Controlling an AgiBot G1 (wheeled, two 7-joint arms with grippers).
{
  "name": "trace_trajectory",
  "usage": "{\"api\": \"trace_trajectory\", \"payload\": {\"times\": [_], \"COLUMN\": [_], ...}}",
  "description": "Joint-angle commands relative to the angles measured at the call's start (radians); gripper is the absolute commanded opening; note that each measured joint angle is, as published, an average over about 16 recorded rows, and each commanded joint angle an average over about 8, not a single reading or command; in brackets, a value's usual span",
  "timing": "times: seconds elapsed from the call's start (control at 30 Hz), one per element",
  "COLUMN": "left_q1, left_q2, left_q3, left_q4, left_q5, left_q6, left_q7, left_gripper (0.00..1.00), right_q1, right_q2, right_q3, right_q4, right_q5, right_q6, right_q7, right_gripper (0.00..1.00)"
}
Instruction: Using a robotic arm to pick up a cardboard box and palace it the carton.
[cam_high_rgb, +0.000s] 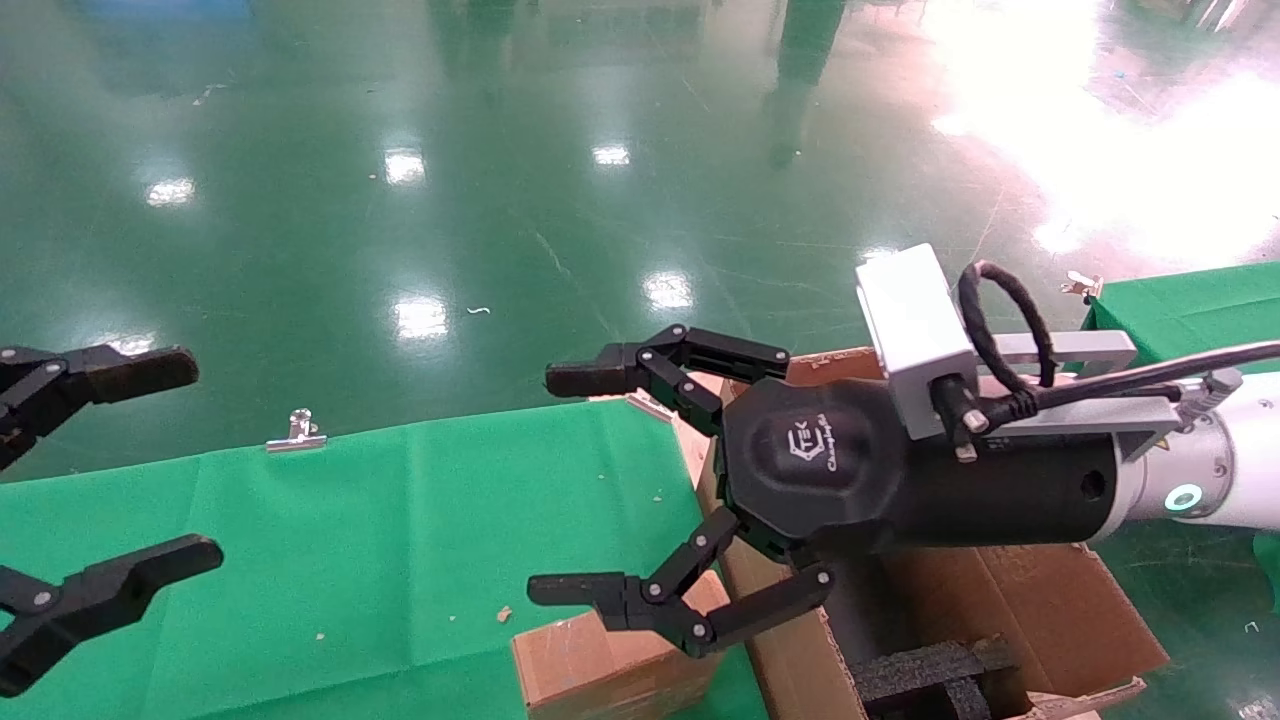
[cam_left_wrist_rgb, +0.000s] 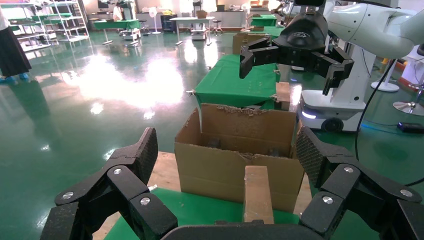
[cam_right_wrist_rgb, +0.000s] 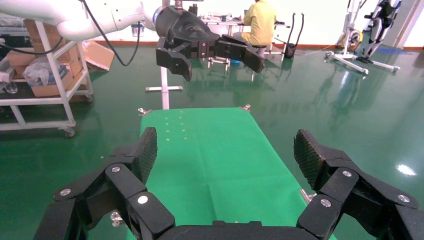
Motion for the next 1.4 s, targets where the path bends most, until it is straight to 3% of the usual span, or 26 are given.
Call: {"api": "trace_trajectory", "payload": {"times": [0.03, 0.37, 0.4, 0.63, 0.67, 1.0, 1.4], "left_q1": [0.0, 0.0, 0.0, 0.0, 0.0, 0.0, 0.0], "left_q2": [0.0, 0.0, 0.0, 0.0, 0.0, 0.0, 0.0], "left_q3": [0.0, 0.0, 0.0, 0.0, 0.0, 0.0, 0.0], "left_q4": [0.0, 0.0, 0.0, 0.0, 0.0, 0.0, 0.0], "left_q5": [0.0, 0.0, 0.0, 0.0, 0.0, 0.0, 0.0], "left_q6": [0.0, 0.0, 0.0, 0.0, 0.0, 0.0, 0.0], "left_q7": [0.0, 0.0, 0.0, 0.0, 0.0, 0.0, 0.0], "left_gripper": [1.0, 1.0, 0.92, 0.05, 0.0, 0.0, 0.0], "right_q1": [0.0, 0.0, 0.0, 0.0, 0.0, 0.01, 0.147], "right_q2": [0.0, 0.0, 0.0, 0.0, 0.0, -0.011, -0.092], "right_q3": [0.0, 0.0, 0.0, 0.001, 0.001, -0.022, -0.175], "right_q4": [0.0, 0.0, 0.0, 0.0, 0.0, -0.006, -0.135], "right_q5": [0.0, 0.0, 0.0, 0.0, 0.0, -0.039, -0.267], "right_q6": [0.0, 0.0, 0.0, -0.001, -0.001, -0.005, -0.081], "right_q7": [0.0, 0.0, 0.0, -0.001, -0.001, -0.001, 0.007], "right_gripper": [1.0, 1.0, 1.0, 1.0, 1.0, 1.0, 1.0]}}
